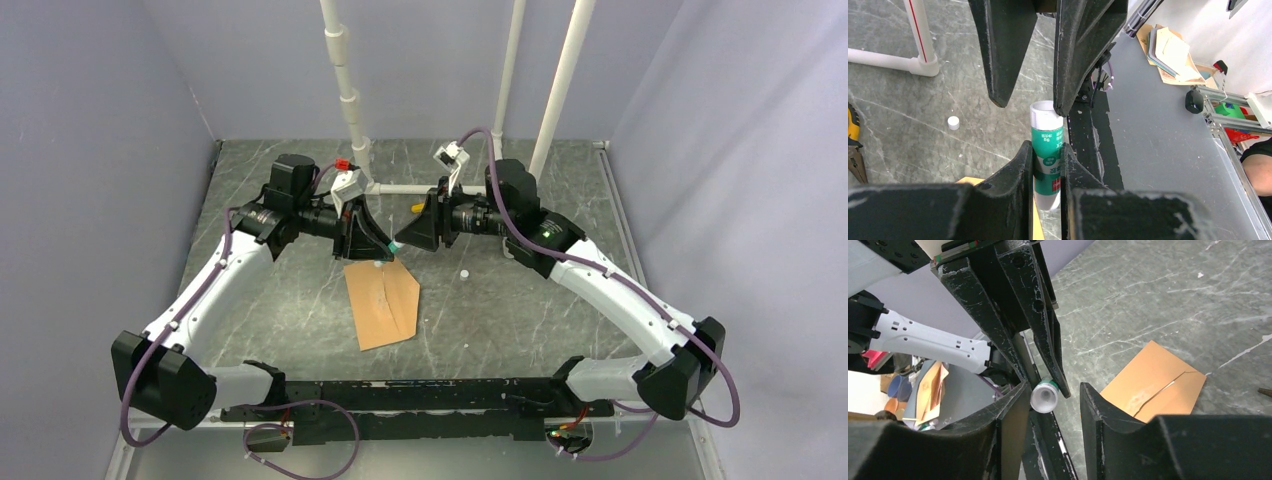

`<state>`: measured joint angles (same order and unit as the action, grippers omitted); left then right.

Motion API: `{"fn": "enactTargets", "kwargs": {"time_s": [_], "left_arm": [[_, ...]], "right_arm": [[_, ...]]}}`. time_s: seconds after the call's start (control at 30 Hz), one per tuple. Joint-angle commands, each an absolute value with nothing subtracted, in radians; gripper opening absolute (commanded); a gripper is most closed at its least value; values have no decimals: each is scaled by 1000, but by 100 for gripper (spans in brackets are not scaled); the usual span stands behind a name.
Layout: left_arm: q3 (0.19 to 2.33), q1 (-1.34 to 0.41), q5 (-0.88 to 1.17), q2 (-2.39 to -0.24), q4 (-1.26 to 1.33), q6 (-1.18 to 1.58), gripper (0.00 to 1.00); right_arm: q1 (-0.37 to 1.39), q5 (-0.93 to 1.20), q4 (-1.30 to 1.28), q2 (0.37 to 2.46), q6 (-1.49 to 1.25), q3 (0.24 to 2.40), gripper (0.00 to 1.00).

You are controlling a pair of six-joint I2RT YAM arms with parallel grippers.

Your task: Place the letter into the envelope and seal it

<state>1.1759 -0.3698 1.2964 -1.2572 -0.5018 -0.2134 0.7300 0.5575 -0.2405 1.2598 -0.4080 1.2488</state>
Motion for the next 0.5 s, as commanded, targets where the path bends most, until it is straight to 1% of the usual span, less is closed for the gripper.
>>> {"fn": "enactTargets", "kwargs": {"time_s": [0.0, 0.07, 0.17, 0.2, 0.23, 0.27, 0.37, 0.47], "left_arm": [[1200, -370, 1314, -1241, -521, -238, 2], [1204, -371, 1298, -1242, -516, -230, 2], [1195, -371, 1242, -1233, -463, -186, 3], [1194, -370, 1223, -1230, -454, -178, 3], [1193, -371, 1205, -1226, -444, -170, 2], [1191, -370, 1195, -1223, -437, -165, 3], [1190, -371, 1190, -1221, -436, -166, 2], [1189, -371, 1186, -1221, -438, -167, 2]], "right_arm": [[733, 541, -206, 1258, -419, 1287, 40], [733, 547, -216, 1274, -428, 1299, 31], [736, 572, -247, 1308, -441, 1320, 24], [736, 579, -256, 1316, -443, 1324, 24], [737, 582, -263, 1322, -441, 1328, 24], [738, 581, -271, 1328, -437, 1330, 27], [738, 559, -291, 1333, -421, 1335, 38], [738, 541, -315, 1335, -405, 1349, 41]]}}
